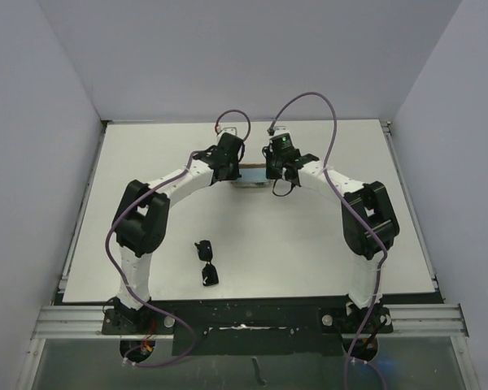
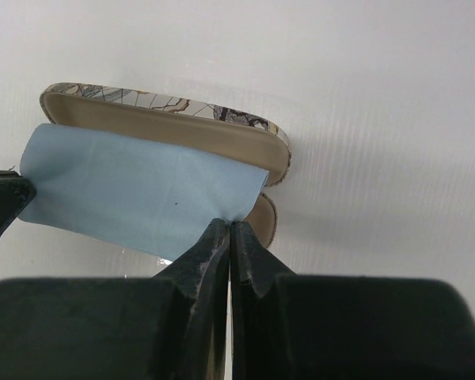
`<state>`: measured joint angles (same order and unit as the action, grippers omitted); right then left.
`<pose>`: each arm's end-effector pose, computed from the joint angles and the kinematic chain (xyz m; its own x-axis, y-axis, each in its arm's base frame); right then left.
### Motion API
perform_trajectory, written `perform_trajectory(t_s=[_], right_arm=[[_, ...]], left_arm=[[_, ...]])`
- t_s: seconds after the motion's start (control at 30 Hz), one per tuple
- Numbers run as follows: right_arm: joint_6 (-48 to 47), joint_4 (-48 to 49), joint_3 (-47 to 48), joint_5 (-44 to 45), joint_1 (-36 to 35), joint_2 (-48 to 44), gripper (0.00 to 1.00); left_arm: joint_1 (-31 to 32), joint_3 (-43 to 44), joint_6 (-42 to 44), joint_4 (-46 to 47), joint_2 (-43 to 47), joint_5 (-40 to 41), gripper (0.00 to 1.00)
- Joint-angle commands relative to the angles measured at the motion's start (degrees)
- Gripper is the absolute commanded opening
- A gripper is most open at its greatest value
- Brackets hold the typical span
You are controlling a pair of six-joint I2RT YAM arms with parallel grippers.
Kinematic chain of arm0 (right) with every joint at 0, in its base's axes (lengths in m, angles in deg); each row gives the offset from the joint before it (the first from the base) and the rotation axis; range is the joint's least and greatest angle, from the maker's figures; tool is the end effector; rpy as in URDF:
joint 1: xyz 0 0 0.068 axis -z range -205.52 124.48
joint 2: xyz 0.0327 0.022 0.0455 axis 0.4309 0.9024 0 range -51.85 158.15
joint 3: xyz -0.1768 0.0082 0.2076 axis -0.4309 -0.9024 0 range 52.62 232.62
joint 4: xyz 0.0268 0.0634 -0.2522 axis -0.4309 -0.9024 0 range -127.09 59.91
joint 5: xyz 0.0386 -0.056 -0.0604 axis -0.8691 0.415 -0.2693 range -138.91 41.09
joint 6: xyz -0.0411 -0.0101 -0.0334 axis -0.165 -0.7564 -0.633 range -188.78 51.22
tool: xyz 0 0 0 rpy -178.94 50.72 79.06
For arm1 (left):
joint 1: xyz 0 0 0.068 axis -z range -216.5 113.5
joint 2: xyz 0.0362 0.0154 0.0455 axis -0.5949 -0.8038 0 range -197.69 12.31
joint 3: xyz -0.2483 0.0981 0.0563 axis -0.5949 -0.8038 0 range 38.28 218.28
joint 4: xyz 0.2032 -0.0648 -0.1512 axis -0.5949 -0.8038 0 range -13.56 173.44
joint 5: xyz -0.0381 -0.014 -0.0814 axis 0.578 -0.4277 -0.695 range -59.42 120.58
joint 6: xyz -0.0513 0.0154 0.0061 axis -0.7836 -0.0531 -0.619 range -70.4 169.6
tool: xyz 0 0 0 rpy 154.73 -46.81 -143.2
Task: Organize the sunglasses
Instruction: Place the glasses cleaning cloth in the sunglasses case.
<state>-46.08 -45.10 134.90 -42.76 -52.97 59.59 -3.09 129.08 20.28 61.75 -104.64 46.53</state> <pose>0.3906 0.1986 0.2160 -0.7210 0.0579 -0.6905 -0.1212 0.9706 0.2079 0.3882 -0.2445 0.2145 -0.7235 -0.0869 -0.6849 0.0245 0.9882 -0.1512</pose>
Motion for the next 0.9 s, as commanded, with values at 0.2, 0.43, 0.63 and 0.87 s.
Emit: perform_trajectory(t_s=[0.2, 0.43, 0.63, 0.87], right_arm=[[-0.81, 2.13, 2.27, -1.05, 0.55, 2.1, 0.0], [-0.8, 2.52, 2.01, -1.48, 0.89, 2.86, 0.0], [-0.81, 2.66, 1.96, -1.67, 0.92, 3.08, 0.0], [-0.55, 3.25, 0.91, -2.15, 0.9, 3.26, 0.0]], left_arm=[[-0.41, 2.27, 0.54, 2.25, -1.22, -1.05, 0.0], [-0.63, 2.22, 0.45, 2.42, -2.12, -1.43, 0.0], [-0.68, 2.54, 0.45, 2.43, -2.85, -1.79, 0.0], [-0.63, 1.17, -0.01, 2.66, -2.4, -1.88, 0.0]])
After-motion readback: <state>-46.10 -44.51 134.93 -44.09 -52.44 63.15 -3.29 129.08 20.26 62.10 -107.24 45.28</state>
